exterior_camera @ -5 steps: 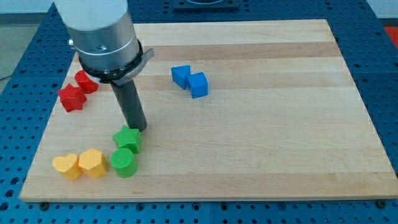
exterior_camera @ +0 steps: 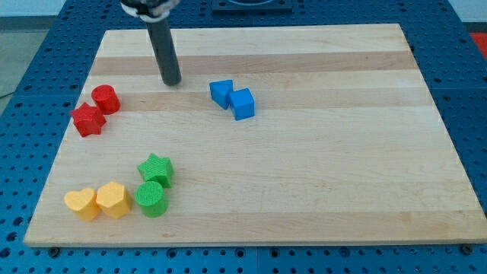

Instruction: Move the red blocks towards the yellow blocks

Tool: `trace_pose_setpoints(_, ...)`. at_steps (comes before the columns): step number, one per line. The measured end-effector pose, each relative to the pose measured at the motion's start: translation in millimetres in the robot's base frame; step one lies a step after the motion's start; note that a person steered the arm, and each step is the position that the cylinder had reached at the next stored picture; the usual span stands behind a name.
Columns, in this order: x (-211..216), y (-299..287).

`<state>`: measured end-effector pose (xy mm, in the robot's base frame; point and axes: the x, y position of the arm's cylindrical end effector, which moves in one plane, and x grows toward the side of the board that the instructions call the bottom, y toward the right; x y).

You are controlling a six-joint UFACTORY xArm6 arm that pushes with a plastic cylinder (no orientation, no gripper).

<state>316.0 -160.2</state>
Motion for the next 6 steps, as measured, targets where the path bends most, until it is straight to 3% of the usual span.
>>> trace_pose_setpoints(1,-12,-54)
trace_pose_setpoints(2,14,-85)
trace_pose_setpoints(4,108,-86)
trace_pose_setpoints(6,134,-86)
